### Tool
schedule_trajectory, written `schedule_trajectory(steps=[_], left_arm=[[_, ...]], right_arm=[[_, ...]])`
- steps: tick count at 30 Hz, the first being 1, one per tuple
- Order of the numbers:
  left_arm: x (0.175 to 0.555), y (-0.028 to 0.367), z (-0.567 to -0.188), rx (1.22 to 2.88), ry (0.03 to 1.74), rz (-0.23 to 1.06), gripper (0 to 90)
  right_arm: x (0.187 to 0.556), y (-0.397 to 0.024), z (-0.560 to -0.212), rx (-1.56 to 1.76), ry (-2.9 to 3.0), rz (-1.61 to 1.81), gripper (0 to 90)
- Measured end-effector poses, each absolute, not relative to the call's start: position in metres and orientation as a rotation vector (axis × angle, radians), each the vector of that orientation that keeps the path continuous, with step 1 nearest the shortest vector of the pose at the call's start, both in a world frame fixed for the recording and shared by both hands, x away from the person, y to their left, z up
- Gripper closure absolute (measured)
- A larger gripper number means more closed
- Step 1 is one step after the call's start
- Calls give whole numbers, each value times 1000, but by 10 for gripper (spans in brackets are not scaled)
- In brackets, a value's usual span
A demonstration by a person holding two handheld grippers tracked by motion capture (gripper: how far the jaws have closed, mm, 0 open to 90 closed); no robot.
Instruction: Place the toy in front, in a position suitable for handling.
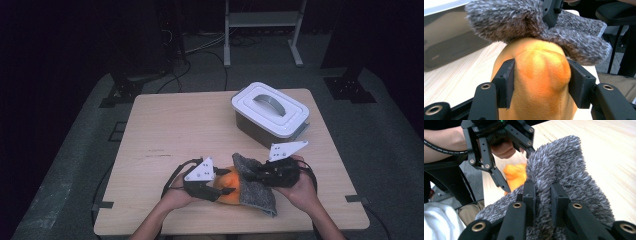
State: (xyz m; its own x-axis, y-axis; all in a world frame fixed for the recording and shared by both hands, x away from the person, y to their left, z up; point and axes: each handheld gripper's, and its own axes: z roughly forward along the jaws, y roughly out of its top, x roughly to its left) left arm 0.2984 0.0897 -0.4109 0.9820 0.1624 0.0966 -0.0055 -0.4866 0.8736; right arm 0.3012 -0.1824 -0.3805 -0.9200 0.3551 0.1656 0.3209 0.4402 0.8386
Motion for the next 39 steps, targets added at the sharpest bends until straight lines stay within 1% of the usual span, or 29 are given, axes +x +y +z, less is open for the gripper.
schedule_trajectory(steps=[4,5,7,8,10,12,14,23,27,28,29,31,32,33,34,36,39], left_arm=[[301,94,-411,2081,134,184,432],[302,94,-409,2085,143,182,412],[303,93,-406,2077,166,168,340],[302,92,-405,2061,172,160,334],[302,90,-404,2074,162,167,345],[302,93,-406,2074,161,163,413],[304,97,-408,2069,176,152,448],[309,116,-410,2089,217,115,460],[310,110,-406,2094,234,110,341],[310,108,-406,2091,239,110,290],[311,106,-407,2100,244,106,266],[310,103,-410,2115,237,117,253],[310,103,-411,2117,238,117,260],[311,105,-412,2119,231,117,286],[311,106,-412,2117,227,118,339],[311,108,-413,2114,233,111,400],[312,111,-413,2119,231,110,431]], right_arm=[[303,-184,-385,643,2638,1529,760],[303,-183,-386,644,2637,1536,760],[303,-179,-387,640,2638,1545,760],[302,-175,-388,637,2641,1556,760],[301,-168,-389,612,2655,1567,760],[299,-165,-387,588,2653,1537,760],[300,-168,-387,595,2644,1555,760],[309,-184,-402,695,2662,1555,758],[306,-177,-401,673,2667,1534,758],[304,-174,-400,660,2671,1537,758],[303,-173,-400,657,2671,1546,758],[302,-169,-399,637,2674,1550,757],[302,-168,-400,630,2676,1549,757],[302,-168,-401,627,2677,1544,757],[302,-168,-402,637,2677,1554,757],[305,-172,-403,645,2677,1565,758],[307,-177,-405,661,2681,1571,758]])
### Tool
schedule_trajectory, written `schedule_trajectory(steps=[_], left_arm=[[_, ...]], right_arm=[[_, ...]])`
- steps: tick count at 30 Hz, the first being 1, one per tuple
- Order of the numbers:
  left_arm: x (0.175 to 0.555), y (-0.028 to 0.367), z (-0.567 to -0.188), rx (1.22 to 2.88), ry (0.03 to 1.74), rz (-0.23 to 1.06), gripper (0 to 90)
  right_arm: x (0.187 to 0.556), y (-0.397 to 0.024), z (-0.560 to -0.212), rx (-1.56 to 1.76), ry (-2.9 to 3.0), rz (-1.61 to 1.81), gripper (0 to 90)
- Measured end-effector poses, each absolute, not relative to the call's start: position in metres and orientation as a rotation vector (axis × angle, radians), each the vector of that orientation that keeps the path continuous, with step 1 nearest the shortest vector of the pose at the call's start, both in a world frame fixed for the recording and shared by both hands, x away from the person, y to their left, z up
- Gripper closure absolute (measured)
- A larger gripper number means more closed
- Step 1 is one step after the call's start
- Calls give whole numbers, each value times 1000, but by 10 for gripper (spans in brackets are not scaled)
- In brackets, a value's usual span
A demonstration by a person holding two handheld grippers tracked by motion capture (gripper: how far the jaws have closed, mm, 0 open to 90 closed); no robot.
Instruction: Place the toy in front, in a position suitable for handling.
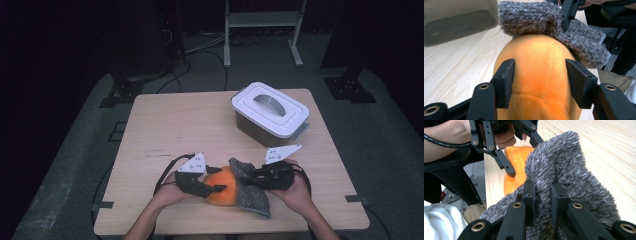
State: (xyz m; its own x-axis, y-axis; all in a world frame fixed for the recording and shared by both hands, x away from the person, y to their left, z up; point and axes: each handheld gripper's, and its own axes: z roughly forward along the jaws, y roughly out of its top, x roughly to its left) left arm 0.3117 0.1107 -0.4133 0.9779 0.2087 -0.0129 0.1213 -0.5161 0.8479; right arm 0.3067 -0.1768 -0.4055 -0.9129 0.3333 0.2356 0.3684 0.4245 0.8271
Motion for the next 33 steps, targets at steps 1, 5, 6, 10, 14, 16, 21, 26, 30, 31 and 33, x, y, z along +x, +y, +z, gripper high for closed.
schedule_trajectory(steps=[1,5,6,10,14,16,21,26,30,31,33], left_arm=[[312,112,-413,2119,233,108,435],[314,119,-415,2112,247,91,447],[315,121,-415,2106,252,87,448],[316,119,-413,2104,255,83,389],[317,113,-412,2103,275,102,267],[316,111,-412,2102,253,147,359],[313,109,-406,2044,214,280,507],[315,106,-412,2059,184,271,477],[314,112,-414,2067,186,222,466],[312,113,-415,2062,189,214,464],[311,115,-414,2065,187,199,458]], right_arm=[[307,-178,-406,-653,-2621,-1531,758],[307,-184,-409,-681,-2630,-1517,754],[307,-185,-410,-689,-2633,-1513,754],[307,-183,-410,-687,-2640,-1508,754],[306,-178,-411,-672,-2635,-1511,754],[306,-177,-411,-672,-2641,-1503,755],[308,-183,-401,-710,-2638,-1574,756],[310,-179,-403,-710,-2650,-1560,756],[312,-182,-409,-699,-2626,-1537,755],[312,-183,-411,-705,-2624,-1527,755],[313,-188,-414,-727,-2620,-1506,755]])
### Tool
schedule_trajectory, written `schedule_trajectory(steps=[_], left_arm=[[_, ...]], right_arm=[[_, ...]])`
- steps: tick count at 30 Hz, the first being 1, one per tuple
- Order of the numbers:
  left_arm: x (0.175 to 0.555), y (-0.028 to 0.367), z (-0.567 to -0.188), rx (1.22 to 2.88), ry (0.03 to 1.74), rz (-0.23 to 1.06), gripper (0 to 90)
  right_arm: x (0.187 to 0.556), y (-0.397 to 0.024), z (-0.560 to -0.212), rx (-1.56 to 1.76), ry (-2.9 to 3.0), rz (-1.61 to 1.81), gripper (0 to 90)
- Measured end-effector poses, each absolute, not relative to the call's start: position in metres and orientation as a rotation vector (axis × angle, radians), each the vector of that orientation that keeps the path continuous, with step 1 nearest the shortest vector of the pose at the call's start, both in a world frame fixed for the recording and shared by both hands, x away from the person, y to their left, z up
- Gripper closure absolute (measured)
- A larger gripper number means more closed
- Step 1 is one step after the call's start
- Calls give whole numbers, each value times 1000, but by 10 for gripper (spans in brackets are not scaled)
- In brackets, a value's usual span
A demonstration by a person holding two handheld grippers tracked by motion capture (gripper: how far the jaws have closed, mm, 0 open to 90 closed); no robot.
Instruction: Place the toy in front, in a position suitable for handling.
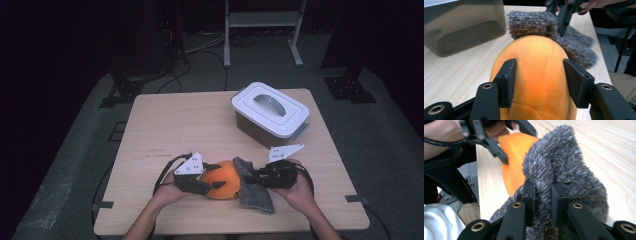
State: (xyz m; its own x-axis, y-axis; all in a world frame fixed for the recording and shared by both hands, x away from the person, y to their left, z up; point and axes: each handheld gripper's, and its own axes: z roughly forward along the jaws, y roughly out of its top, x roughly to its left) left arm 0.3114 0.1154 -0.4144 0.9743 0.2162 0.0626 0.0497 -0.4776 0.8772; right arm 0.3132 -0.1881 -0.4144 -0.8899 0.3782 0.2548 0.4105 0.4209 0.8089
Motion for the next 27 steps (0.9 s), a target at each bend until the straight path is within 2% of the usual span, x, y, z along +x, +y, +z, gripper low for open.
schedule_trajectory(steps=[6,12,18,23,27], left_arm=[[311,114,-413,2071,169,161,422],[316,117,-404,2045,245,147,323],[316,118,-409,2071,275,123,389],[316,120,-411,2079,270,104,394],[317,121,-411,2088,260,82,392]], right_arm=[[312,-189,-405,-743,-2574,-1588,756],[312,-182,-413,-718,-2595,-1530,756],[314,-187,-418,-734,-2572,-1520,756],[316,-196,-424,-780,-2569,-1475,755],[313,-192,-415,-764,-2569,-1528,755]])
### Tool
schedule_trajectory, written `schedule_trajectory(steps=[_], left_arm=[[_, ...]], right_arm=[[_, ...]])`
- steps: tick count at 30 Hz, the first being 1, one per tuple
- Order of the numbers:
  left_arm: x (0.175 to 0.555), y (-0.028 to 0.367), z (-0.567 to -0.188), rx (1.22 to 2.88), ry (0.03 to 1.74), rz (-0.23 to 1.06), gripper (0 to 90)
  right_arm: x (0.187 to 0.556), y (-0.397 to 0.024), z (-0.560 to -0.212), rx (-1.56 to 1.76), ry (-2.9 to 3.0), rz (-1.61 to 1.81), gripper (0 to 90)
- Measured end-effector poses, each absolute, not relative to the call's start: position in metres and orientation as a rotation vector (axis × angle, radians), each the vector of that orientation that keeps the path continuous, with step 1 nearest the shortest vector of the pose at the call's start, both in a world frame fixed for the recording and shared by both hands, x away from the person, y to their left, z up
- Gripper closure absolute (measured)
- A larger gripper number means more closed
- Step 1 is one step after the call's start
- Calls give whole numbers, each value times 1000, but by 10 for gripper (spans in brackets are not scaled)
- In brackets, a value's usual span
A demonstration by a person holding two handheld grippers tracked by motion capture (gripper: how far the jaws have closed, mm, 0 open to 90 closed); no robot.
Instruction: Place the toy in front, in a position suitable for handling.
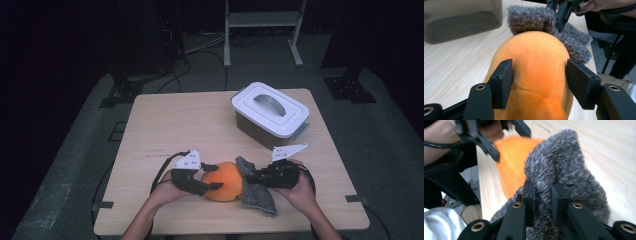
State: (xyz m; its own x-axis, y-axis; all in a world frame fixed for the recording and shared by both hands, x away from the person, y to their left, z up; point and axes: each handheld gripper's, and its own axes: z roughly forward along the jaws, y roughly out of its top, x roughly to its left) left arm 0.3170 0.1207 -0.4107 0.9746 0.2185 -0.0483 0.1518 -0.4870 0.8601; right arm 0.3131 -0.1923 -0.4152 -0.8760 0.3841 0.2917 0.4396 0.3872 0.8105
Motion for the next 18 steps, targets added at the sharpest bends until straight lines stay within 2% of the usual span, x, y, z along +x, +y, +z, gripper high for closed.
schedule_trajectory(steps=[3,7,9,11,15,18], left_arm=[[317,121,-408,2098,260,75,366],[317,112,-402,2102,282,106,194],[316,104,-404,2148,265,142,180],[315,102,-406,2162,254,159,221],[314,103,-407,2131,254,236,448],[310,99,-404,2076,232,343,493]], right_arm=[[311,-183,-411,-715,-2572,-1550,755],[309,-176,-412,-670,-2568,-1542,755],[306,-171,-410,-650,-2575,-1548,754],[305,-167,-409,-638,-2605,-1538,755],[309,-175,-409,-689,-2609,-1545,756],[310,-180,-403,-729,-2629,-1583,756]])
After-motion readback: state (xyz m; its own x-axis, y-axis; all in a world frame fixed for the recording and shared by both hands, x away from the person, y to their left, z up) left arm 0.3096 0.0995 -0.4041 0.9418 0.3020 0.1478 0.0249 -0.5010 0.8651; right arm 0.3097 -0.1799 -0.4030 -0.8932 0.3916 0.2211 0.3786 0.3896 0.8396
